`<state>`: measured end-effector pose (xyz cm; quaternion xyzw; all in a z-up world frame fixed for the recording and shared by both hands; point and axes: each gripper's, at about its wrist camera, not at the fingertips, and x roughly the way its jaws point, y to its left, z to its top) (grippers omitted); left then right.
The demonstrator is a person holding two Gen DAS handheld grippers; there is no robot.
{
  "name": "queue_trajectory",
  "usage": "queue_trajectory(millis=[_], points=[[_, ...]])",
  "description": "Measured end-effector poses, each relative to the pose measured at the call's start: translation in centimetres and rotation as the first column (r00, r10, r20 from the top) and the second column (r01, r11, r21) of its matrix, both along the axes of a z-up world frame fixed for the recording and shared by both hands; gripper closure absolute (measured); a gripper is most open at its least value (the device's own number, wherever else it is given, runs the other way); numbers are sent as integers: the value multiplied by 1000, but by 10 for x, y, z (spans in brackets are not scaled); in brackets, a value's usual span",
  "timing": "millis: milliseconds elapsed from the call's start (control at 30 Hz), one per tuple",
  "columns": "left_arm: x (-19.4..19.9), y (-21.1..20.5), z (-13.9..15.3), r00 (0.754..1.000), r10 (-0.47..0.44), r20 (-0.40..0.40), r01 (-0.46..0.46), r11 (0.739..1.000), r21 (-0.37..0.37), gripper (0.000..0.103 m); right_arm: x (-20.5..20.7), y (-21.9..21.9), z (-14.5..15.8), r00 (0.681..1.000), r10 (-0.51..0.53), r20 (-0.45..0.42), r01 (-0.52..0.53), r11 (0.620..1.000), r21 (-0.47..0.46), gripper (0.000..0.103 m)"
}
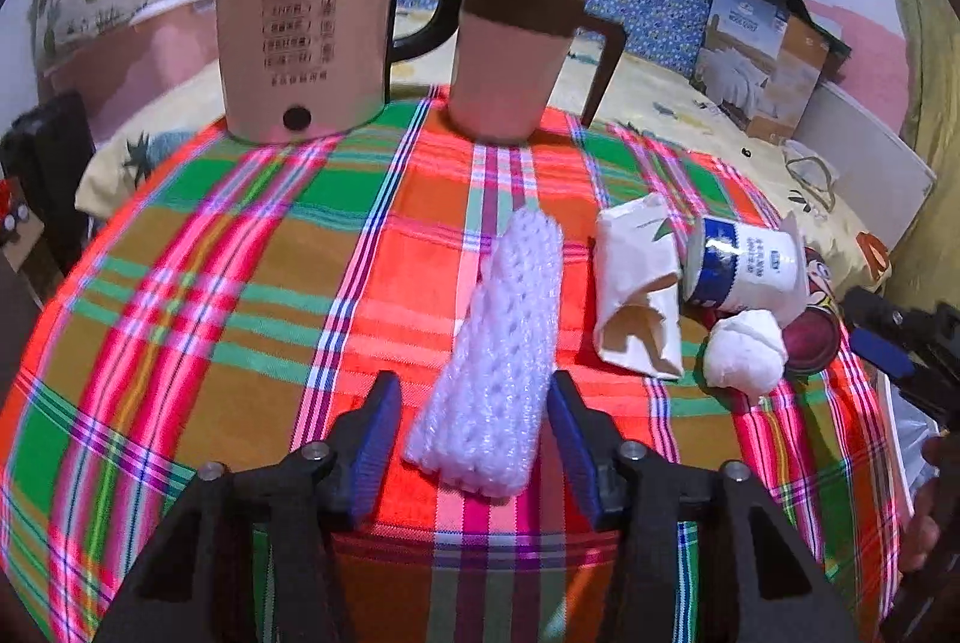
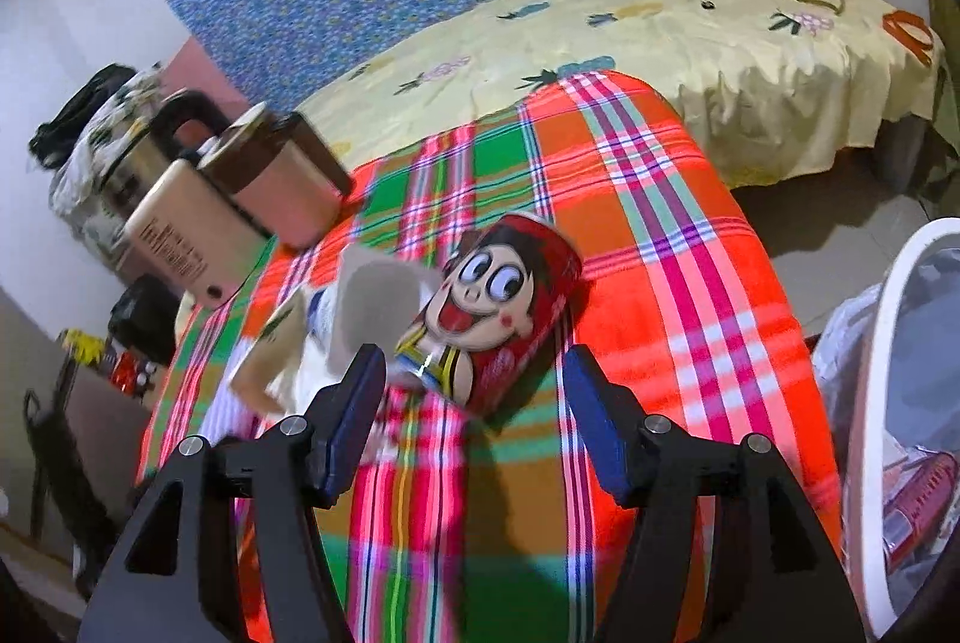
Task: Collect trash
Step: 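Grasp the white foam net with the left tool while the right tool grasps the red milk can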
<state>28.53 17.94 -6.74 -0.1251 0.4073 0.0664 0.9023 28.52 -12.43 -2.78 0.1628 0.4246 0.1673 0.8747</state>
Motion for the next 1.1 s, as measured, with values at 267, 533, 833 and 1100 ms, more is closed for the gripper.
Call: queue_trajectory(millis=[267,533,833,1100], points=[[0,-5,1,999,-36,13,36,999,-18,71,23,13,-11,998,-35,-55,34,999,-15,39],[-13,-7,6,999,-29,41,31,999,-43,76,15,14,-11,997,9,-71,-13,998,-66,43],[-40,-17,9,998,-32,52,34,998,-46,79,-29,-1,-6,996,78,-36,-82,989,-124,43],[-85,-40,22,995,-45,84,48,998,-36,80,-72,-16,-3,992,126,-21,-128,983,-131,43]])
